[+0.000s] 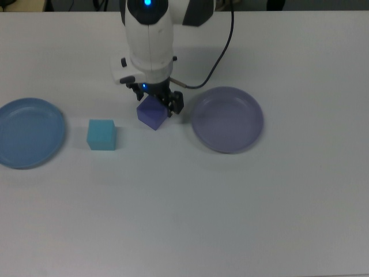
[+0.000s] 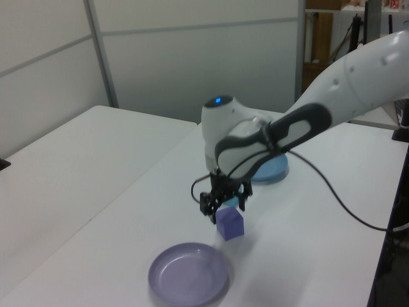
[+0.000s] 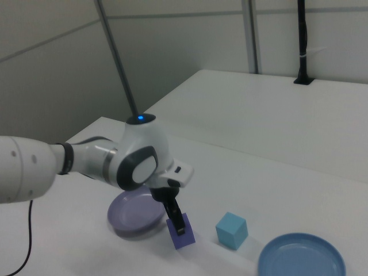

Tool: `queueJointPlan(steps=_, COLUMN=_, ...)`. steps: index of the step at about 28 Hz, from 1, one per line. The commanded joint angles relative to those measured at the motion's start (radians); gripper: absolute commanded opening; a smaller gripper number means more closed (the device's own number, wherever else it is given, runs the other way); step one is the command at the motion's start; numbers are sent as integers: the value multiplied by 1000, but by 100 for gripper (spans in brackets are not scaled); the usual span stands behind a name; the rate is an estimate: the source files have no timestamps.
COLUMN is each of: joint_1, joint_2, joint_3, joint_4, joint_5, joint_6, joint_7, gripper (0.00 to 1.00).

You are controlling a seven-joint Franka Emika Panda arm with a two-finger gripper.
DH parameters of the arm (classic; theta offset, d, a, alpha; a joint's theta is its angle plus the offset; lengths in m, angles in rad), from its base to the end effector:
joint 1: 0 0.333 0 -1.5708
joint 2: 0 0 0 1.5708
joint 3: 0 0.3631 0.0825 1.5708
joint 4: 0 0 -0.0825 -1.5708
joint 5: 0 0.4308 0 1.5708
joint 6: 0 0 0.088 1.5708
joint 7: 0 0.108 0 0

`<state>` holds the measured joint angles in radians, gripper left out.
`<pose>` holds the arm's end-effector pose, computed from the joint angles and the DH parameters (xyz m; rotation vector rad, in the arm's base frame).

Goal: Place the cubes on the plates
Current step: 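Close the gripper on the purple cube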

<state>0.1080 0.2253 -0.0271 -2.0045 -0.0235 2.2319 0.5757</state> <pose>0.6388 0.0517 0.3622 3.0297 -0.7409 0.0155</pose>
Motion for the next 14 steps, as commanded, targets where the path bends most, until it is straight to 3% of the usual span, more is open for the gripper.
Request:
queueJointPlan(steps=1, joint_1=21, joint_2=38, joint_3=-5, joint_4=3, joint_5=-3, joint_6=40, joint_7=38, gripper=100)
queueJointPlan(steps=4, joint_1=24, joint_2=40, joint_3=-7, joint_4=3, joint_5=-4, joint_6=40, joint_7=38, gripper=100)
queueJointPlan(steps=7, joint_1=24, joint_2=43, joint_3=-7, joint_4=3, joint_5=-35, joint_6=41, joint_7=35, gripper=82)
queueJointPlan(steps=8, joint_1=21, joint_2=43, joint_3=-7, joint_4=4, joint_5=-62, joint_6=41, joint_7=29, gripper=55)
queueJointPlan(steps=11, joint_1=15, joint_2=43, joint_3=-7, joint_4=9, joint_5=-67, joint_6=41, joint_7=18, gripper=13)
queueJointPlan(steps=12, joint_1=15, joint_2=40, joint_3=-7, joint_4=10, joint_5=-67, joint_6=40, joint_7=12, gripper=3)
queueJointPlan(steps=14, joint_1=15, joint_2=23, joint_3=-10, joint_4=12, joint_5=-67, joint_6=28, joint_7=-5, gripper=0)
